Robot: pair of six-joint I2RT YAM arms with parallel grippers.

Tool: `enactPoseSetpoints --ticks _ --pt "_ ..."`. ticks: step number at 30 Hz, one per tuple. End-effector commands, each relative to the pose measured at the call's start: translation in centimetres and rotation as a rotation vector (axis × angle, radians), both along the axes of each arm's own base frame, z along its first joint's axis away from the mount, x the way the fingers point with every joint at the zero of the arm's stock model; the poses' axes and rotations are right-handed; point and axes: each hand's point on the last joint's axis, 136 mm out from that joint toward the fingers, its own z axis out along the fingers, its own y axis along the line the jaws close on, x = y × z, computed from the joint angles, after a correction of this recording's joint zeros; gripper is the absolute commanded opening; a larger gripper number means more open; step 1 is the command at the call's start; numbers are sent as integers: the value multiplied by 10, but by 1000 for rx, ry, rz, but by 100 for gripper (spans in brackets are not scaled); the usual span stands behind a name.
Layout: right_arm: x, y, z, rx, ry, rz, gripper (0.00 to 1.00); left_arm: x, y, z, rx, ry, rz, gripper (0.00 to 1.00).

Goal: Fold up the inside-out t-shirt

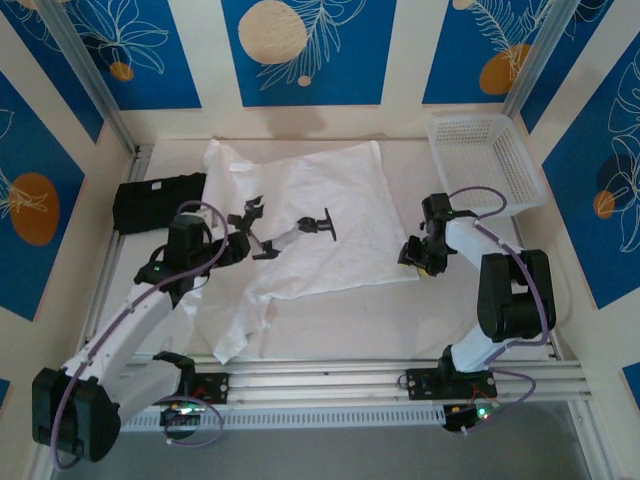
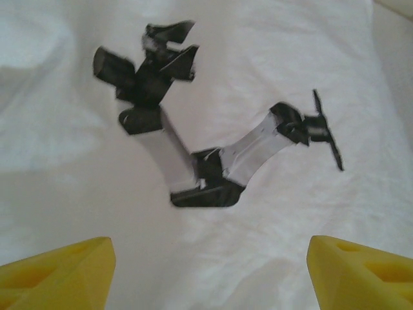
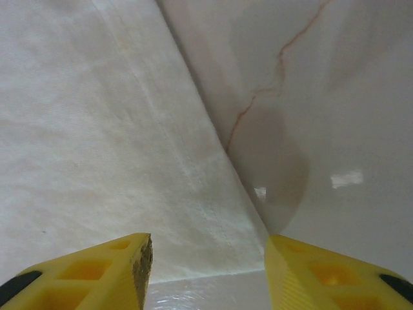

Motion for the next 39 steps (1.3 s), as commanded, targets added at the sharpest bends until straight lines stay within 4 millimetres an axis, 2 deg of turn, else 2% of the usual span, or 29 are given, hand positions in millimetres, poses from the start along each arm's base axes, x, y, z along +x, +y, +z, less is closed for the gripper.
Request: enactPoseSetpoints --ticks 1,7,12,18,21,24,26,29,34,37,39 --pt "-4 11 -12 39 52 4 48 -28 15 -24 95 107 3 78" --pt "-7 -2 -13 -79 77 15 49 -51 19 -28 94 149 12 78" --pt "-9 -12 -9 -143 73 16 51 -54 16 -29 92 161 -4 78" --pt "-9 2 -18 -74 112 48 48 -54 15 -34 99 177 -12 77" --pt "-6 7 -20 -47 114 63 38 -58 18 -40 124 199 -5 77" --pt "-1 5 -17 -47 76 54 17 -62 19 -45 128 218 -2 77" --pt "5 -3 -9 -52 32 27 8 -67 19 -48 129 236 2 76" --pt "16 -24 7 -82 -49 -25 1 -79 21 -57 143 277 21 75" --pt "37 -45 41 -1 -226 -138 0 -105 18 -77 182 359 40 72" --pt "48 -52 51 11 -283 -170 0 -121 15 -89 249 425 17 70" --pt "51 -50 53 28 -292 -168 0 -131 10 -95 267 473 -5 67"
